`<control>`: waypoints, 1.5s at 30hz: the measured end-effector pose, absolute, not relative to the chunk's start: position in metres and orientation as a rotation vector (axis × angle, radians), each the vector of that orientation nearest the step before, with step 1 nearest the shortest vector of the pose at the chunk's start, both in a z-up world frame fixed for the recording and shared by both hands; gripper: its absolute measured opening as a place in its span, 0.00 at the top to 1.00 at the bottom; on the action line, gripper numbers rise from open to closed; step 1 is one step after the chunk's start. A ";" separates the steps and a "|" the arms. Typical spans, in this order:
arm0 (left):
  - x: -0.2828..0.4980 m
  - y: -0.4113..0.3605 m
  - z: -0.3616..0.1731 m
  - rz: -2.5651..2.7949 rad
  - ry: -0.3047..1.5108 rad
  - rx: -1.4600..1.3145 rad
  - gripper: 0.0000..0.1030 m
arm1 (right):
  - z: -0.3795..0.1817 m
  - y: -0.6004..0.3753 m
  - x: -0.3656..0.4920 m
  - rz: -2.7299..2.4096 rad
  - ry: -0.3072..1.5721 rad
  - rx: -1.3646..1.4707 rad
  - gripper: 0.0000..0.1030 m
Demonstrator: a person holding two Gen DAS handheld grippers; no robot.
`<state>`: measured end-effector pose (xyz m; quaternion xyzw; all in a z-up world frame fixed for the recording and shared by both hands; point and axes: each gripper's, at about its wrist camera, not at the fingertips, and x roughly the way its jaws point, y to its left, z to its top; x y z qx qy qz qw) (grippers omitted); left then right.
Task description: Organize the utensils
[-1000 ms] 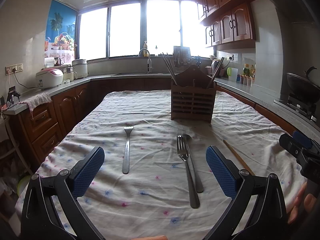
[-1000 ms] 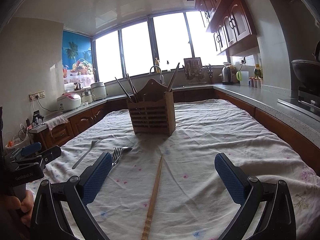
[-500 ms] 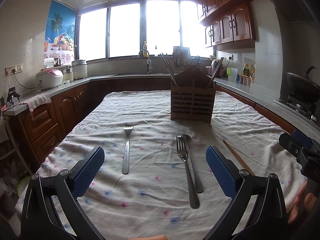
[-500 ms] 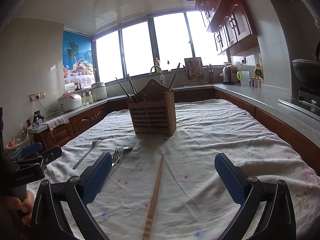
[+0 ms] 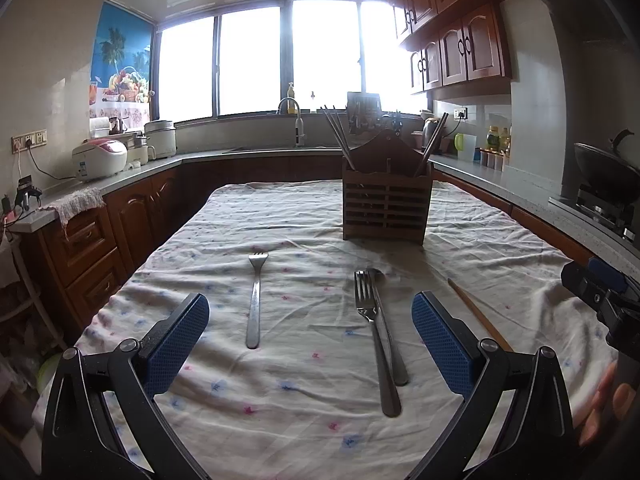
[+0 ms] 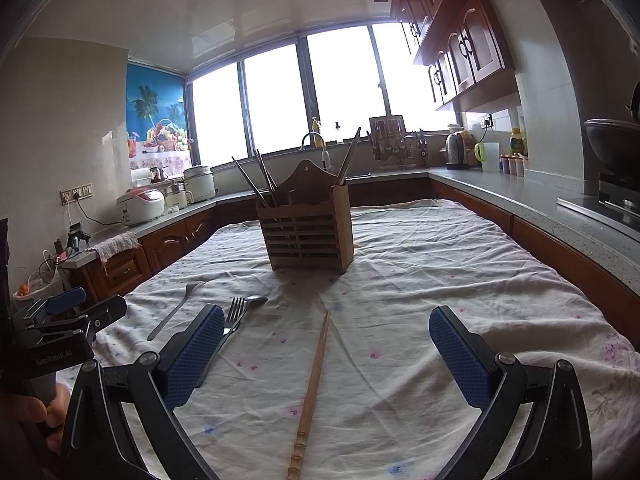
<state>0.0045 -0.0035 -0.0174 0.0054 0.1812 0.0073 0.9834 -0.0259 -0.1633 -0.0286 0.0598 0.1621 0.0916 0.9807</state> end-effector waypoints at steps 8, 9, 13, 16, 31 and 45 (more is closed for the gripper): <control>0.004 -0.003 -0.017 0.010 0.367 0.006 0.00 | -0.028 -0.164 -0.026 0.185 0.323 0.122 0.00; 0.004 -0.003 -0.017 0.009 0.367 0.006 0.00 | -0.027 -0.164 -0.025 0.185 0.323 0.122 0.00; 0.005 -0.004 -0.016 0.007 0.368 0.005 0.00 | -0.027 -0.164 -0.026 0.186 0.323 0.122 0.00; 0.006 -0.004 -0.016 0.002 0.368 0.005 0.00 | -0.028 -0.164 -0.026 0.186 0.323 0.123 0.00; 0.010 -0.005 -0.015 -0.007 0.375 0.002 0.00 | -0.024 -0.164 -0.025 0.186 0.318 0.126 0.00; 0.016 -0.004 -0.017 -0.021 0.386 -0.007 0.00 | -0.022 -0.163 -0.023 0.188 0.323 0.128 0.00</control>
